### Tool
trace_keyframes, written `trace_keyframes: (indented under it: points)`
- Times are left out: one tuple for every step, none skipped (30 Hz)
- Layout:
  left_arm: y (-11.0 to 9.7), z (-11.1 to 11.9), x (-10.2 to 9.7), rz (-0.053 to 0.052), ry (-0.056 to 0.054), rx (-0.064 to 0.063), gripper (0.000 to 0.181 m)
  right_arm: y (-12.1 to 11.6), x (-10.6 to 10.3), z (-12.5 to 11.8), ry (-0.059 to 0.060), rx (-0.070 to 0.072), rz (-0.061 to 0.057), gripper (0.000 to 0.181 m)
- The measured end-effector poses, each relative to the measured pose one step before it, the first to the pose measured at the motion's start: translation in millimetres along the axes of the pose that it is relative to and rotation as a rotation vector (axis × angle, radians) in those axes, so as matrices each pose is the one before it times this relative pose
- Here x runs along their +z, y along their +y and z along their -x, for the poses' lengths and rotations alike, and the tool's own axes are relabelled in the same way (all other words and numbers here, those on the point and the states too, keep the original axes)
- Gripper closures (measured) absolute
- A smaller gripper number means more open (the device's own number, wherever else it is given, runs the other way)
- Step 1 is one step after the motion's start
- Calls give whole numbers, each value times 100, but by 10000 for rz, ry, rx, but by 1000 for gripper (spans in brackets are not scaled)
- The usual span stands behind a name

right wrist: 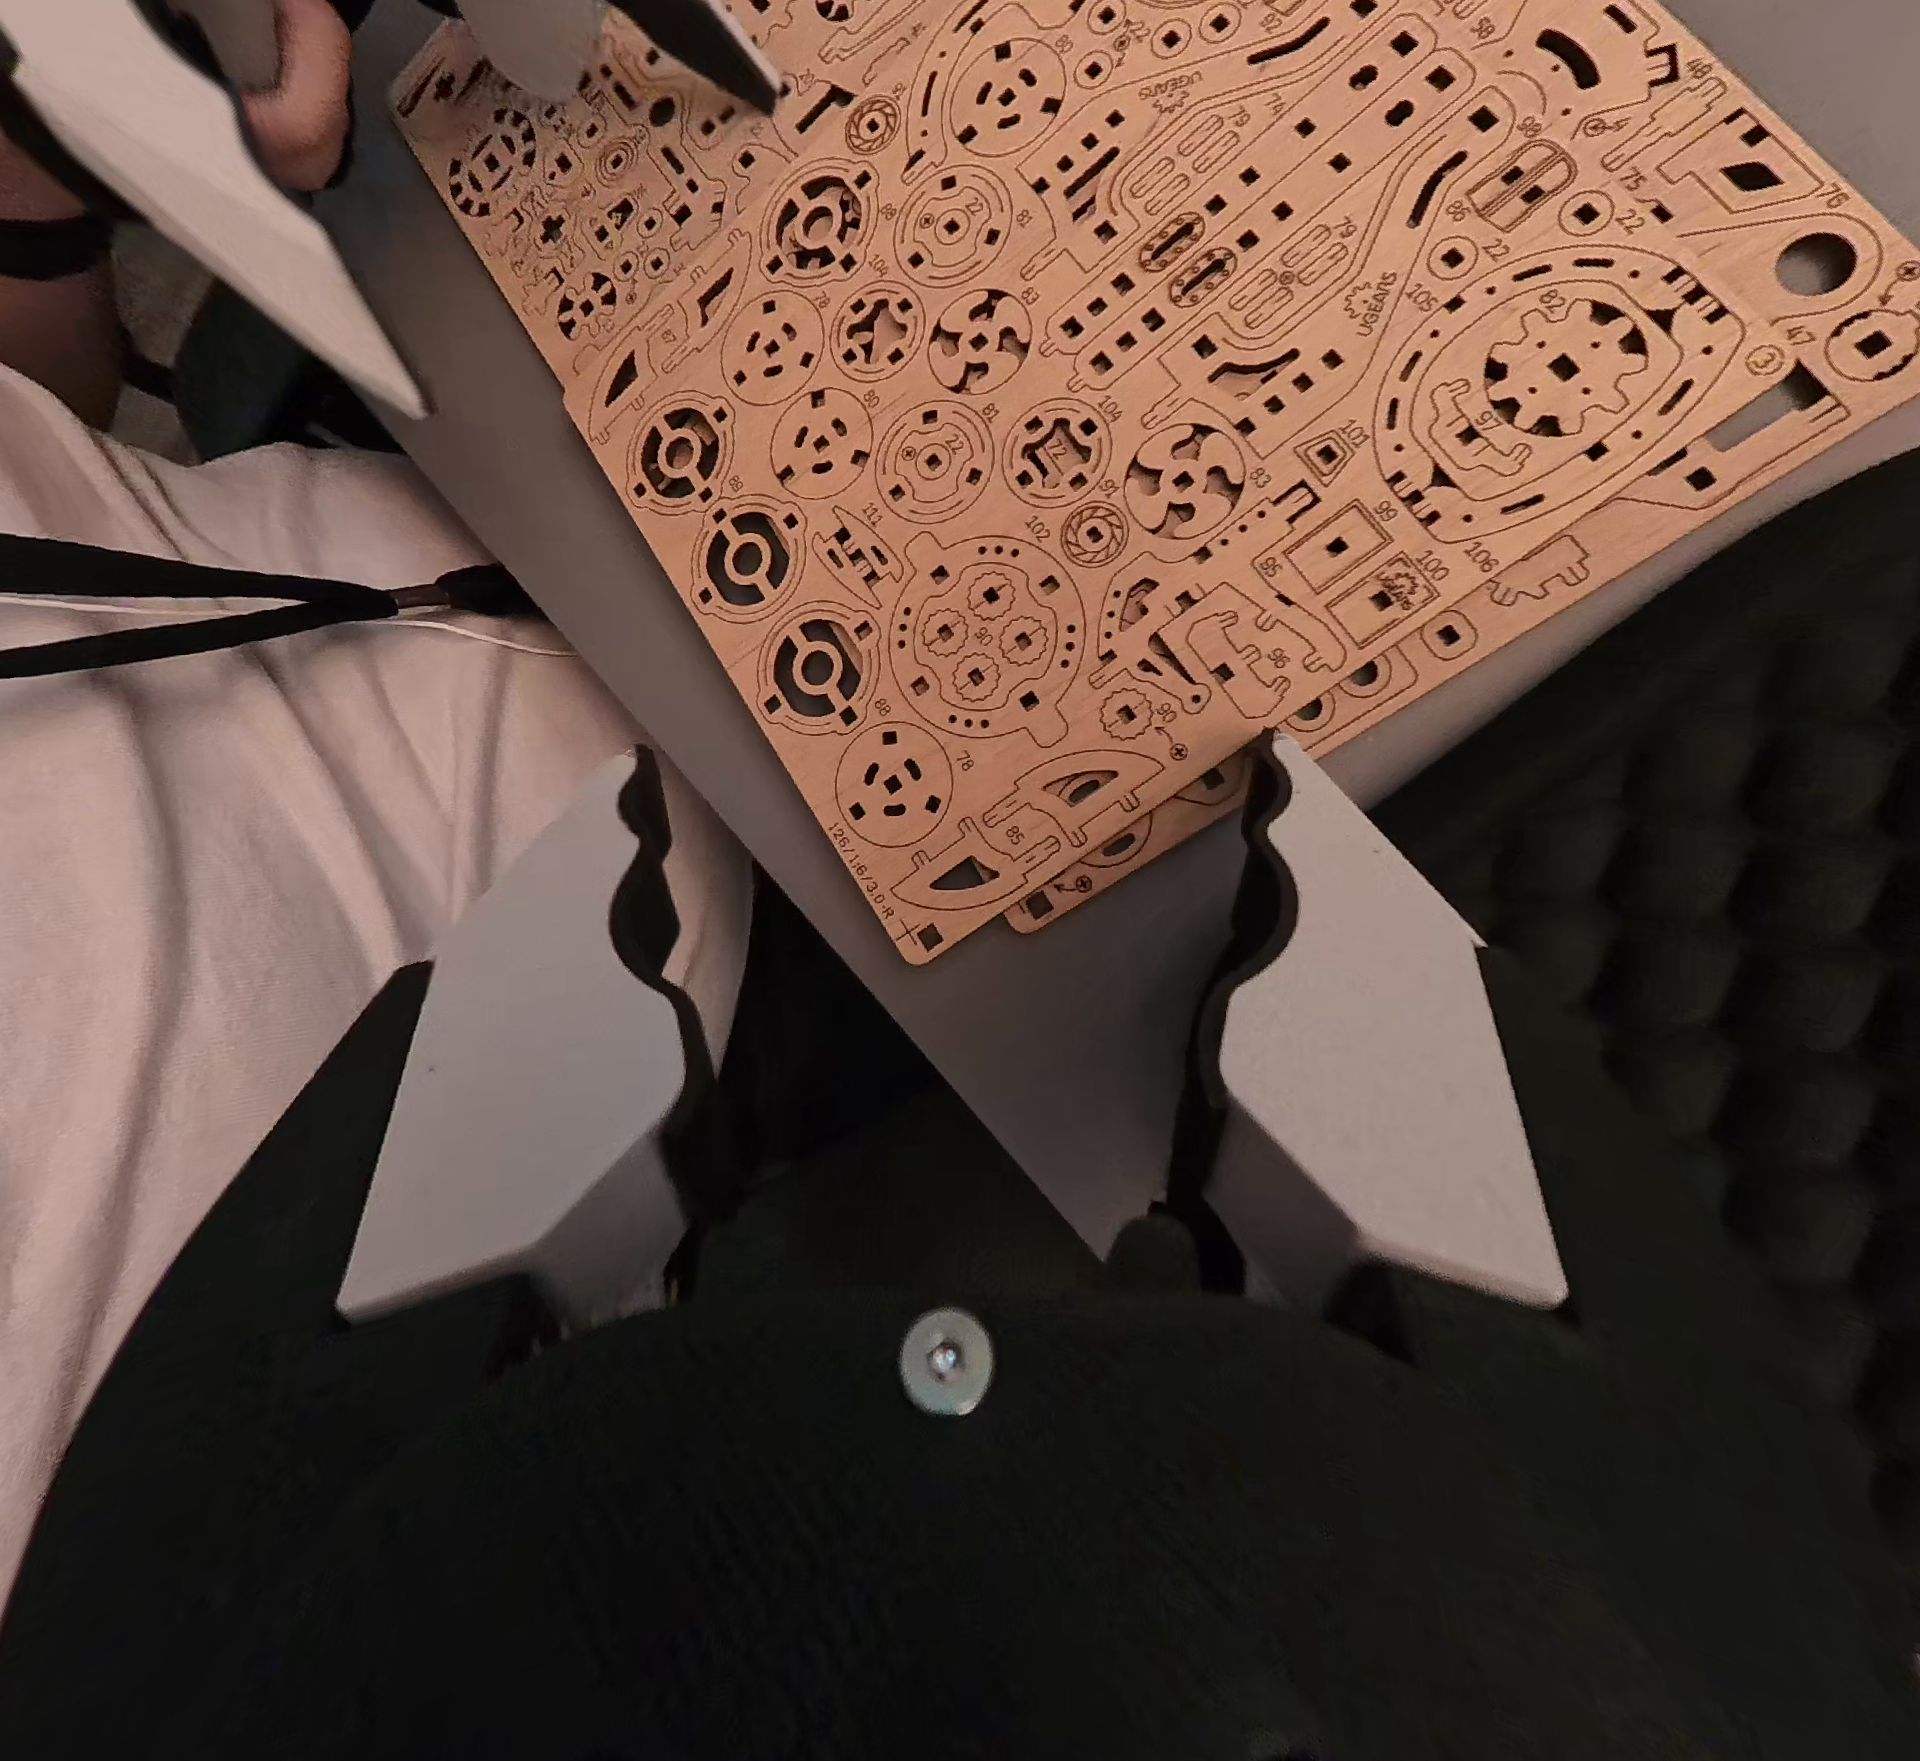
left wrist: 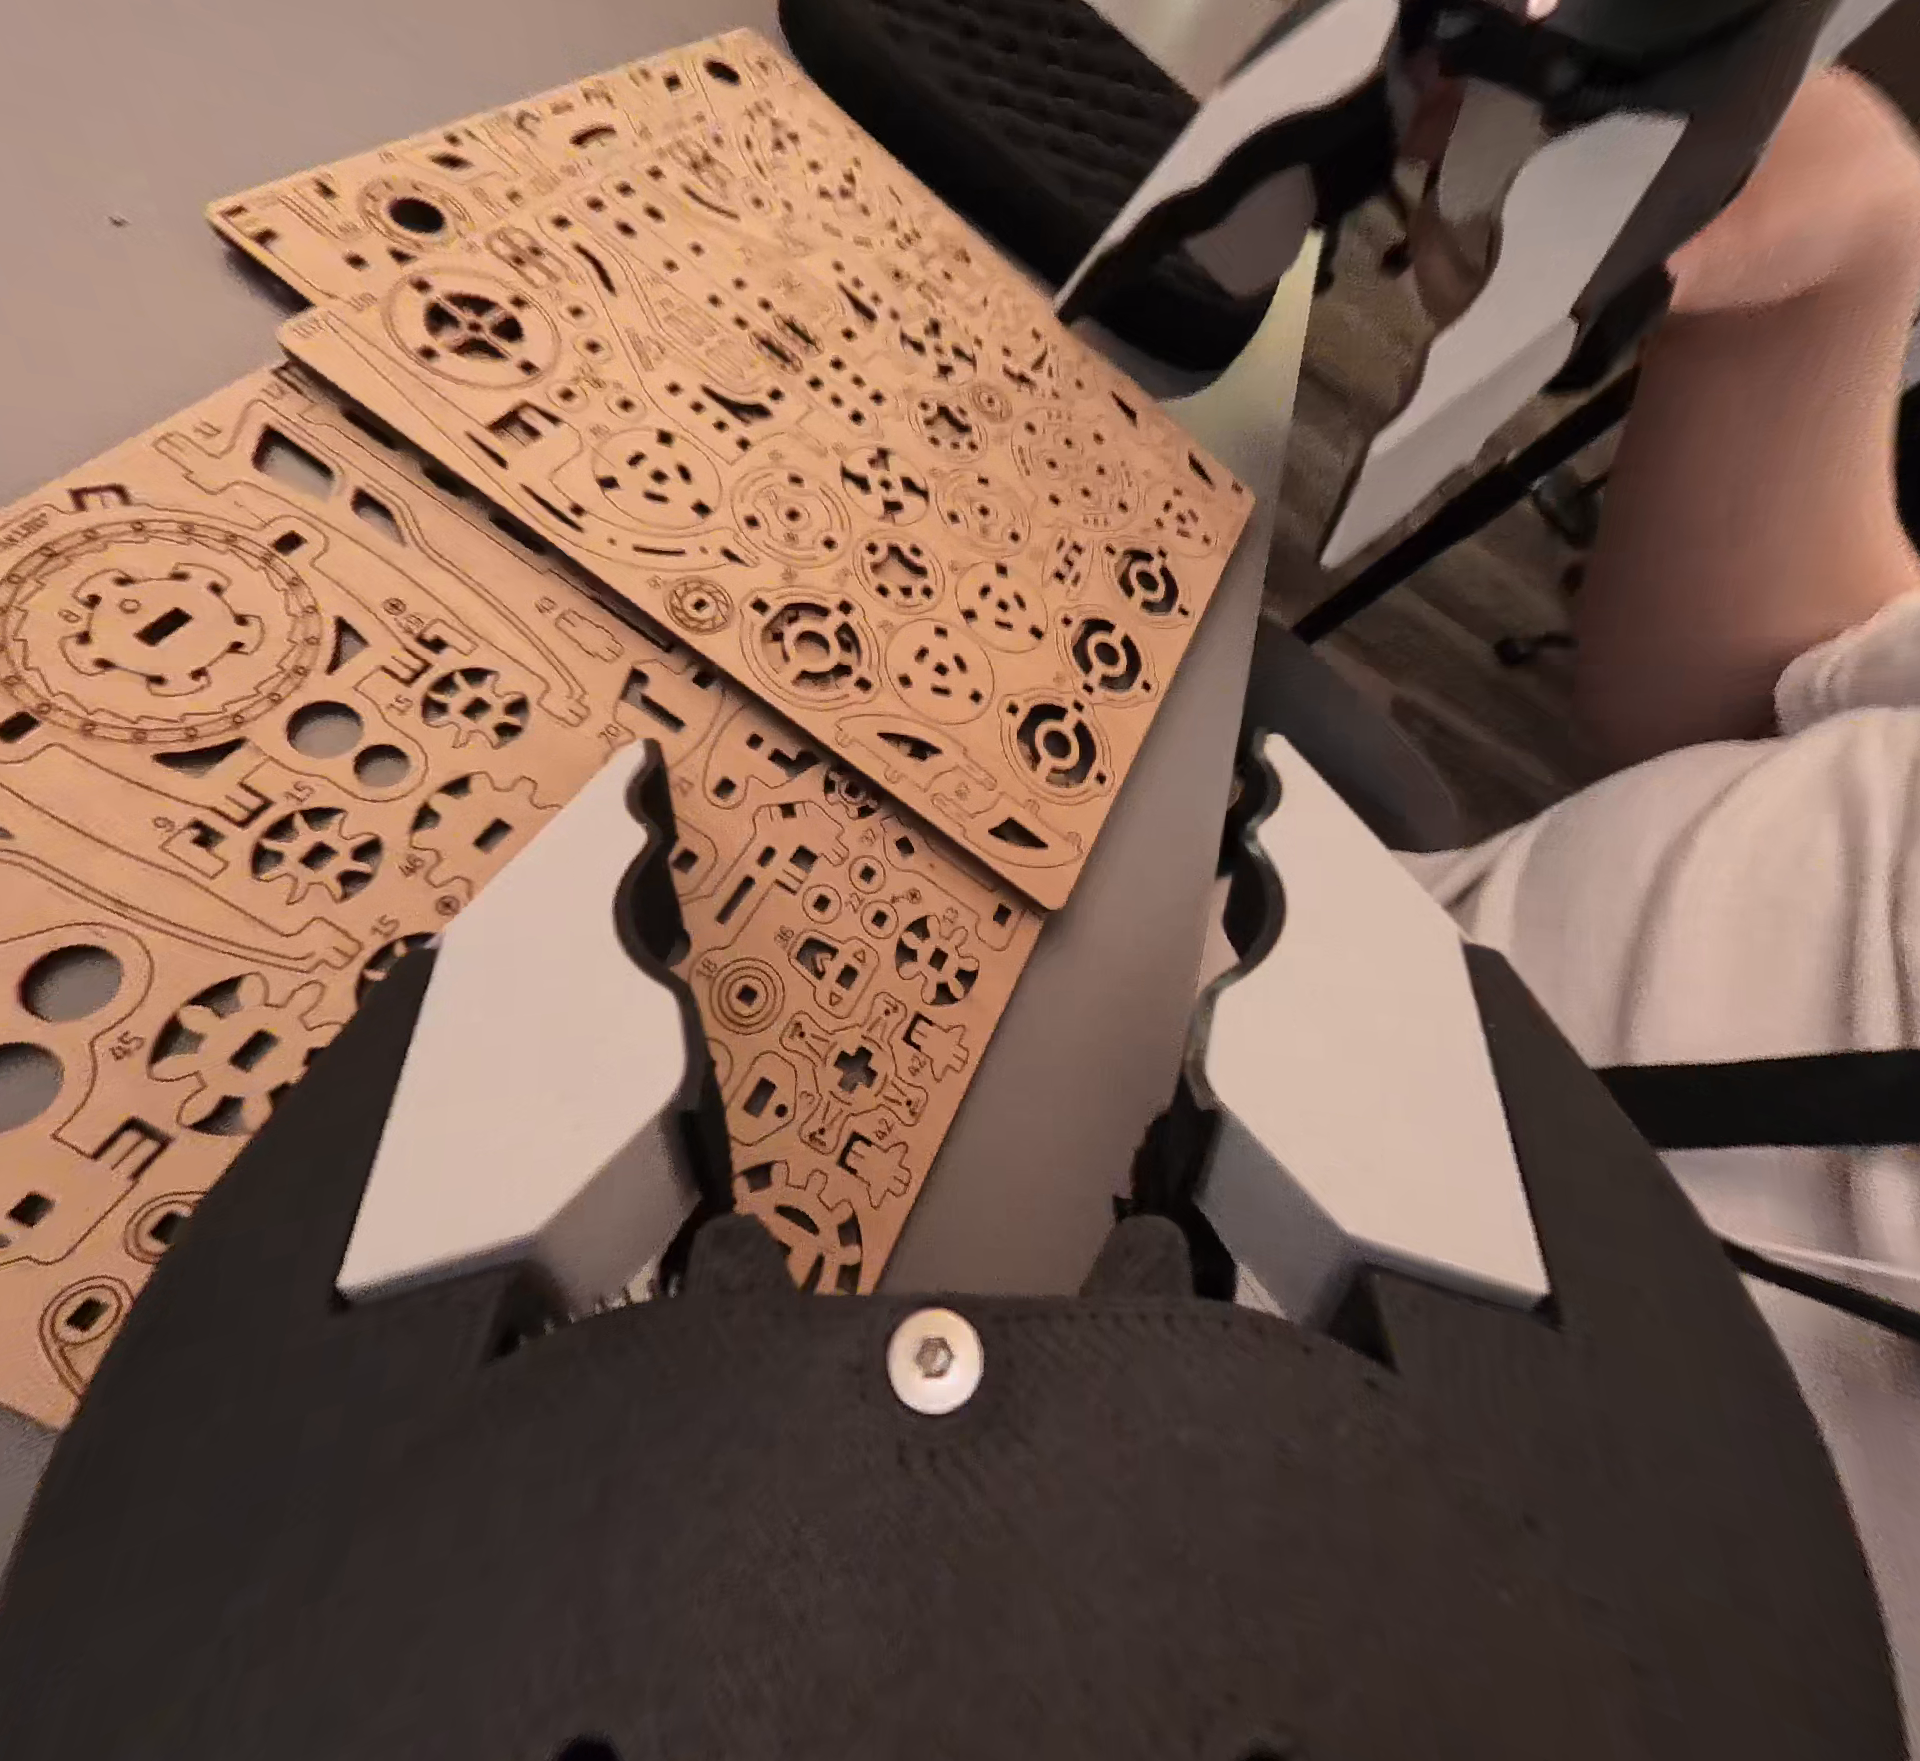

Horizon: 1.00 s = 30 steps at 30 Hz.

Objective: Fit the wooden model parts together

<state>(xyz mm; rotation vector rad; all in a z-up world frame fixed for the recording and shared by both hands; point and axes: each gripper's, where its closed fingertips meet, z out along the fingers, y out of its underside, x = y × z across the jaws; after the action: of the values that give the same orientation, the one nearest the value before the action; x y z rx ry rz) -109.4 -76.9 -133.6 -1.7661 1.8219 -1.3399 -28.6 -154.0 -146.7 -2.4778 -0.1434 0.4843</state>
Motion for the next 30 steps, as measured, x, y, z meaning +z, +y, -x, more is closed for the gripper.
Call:
trace_keyframes:
  points:
    - [-226,347,26,-100,-26,-339,75,-21,38,-1,41,-7,-42,71]
    - [-346,286,-10,-125,-5,-372,78,-24,35,0,40,-19,-29,70]
    - [-302,160,28,-52,49,-279,77,-11,40,14,36,-47,-20,70]
    - [-241,95,61,-2,50,-160,77,-5,59,42,33,-47,-14,70]
    - [-180,44,96,13,32,-101,76,-4,69,63,23,-75,-13,70]
    - [-119,-49,122,27,63,-84,77,0,84,107,4,-94,-25,70]
    - [-70,-158,108,37,114,-99,77,-11,90,122,-18,-70,-31,70]
    - [-36,-226,115,31,174,-123,77,-62,75,146,-34,-56,-59,70]
    - [-40,-190,88,3,166,-160,77,-62,63,122,-34,-33,-54,70]
    - [-115,-21,8,-44,78,-174,78,-7,54,-10,35,-35,-34,70]
    - [-119,47,-49,-47,56,-162,78,-21,36,-17,32,-67,-46,70]
    - [-108,-1,-73,-44,96,-176,78,25,25,-18,24,-54,-28,70]
    - [-134,-16,-70,-88,117,-213,78,-31,11,-28,16,-11,-60,71]
    - [-213,-22,-77,-165,132,-261,76,-57,-3,10,-29,42,-85,71]
    - [-267,0,-72,-217,115,-243,74,-128,15,28,-62,73,-131,71]
    - [-209,71,-70,-208,38,-141,74,-166,30,3,-59,104,-156,71]
    - [-165,88,-32,-197,-29,-53,74,-141,43,-29,-44,96,-156,71]
    - [-232,7,-3,-234,-29,-32,71,-85,24,3,-42,42,-121,71]
    - [-339,-86,-35,-308,-4,-28,70,-73,5,16,-25,-4,-109,71]
    - [-449,-98,-85,-367,10,-23,70,-70,29,7,-11,-18,-102,71]
    - [-541,-115,-122,-394,31,-35,70,-75,53,42,-16,-40,-100,71]
    - [-604,-149,-165,-403,67,-72,70,-57,96,75,-15,-53,-83,71]
    - [-641,-213,-181,-386,125,-108,71,-25,126,8,46,-75,-61,71]
    - [-623,-314,-176,-359,192,-122,73,-5,118,-101,133,-107,-56,71]
    - [-600,-337,-164,-328,209,-123,75,-82,102,-135,169,-128,-109,72]
    - [-553,-392,-136,-313,246,-126,76,-138,142,-57,132,-108,-168,72]
    - [-495,-383,-90,-282,259,-160,78,-116,119,-103,189,-149,-180,72]
    - [-357,-366,-25,-204,269,-210,78,-312,87,148,100,-238,-302,71]
    - [-169,-443,100,-110,325,-252,78,-534,75,379,24,-207,-421,71]
    - [14,-354,186,-29,279,-257,79,-509,98,353,48,-132,-358,72]
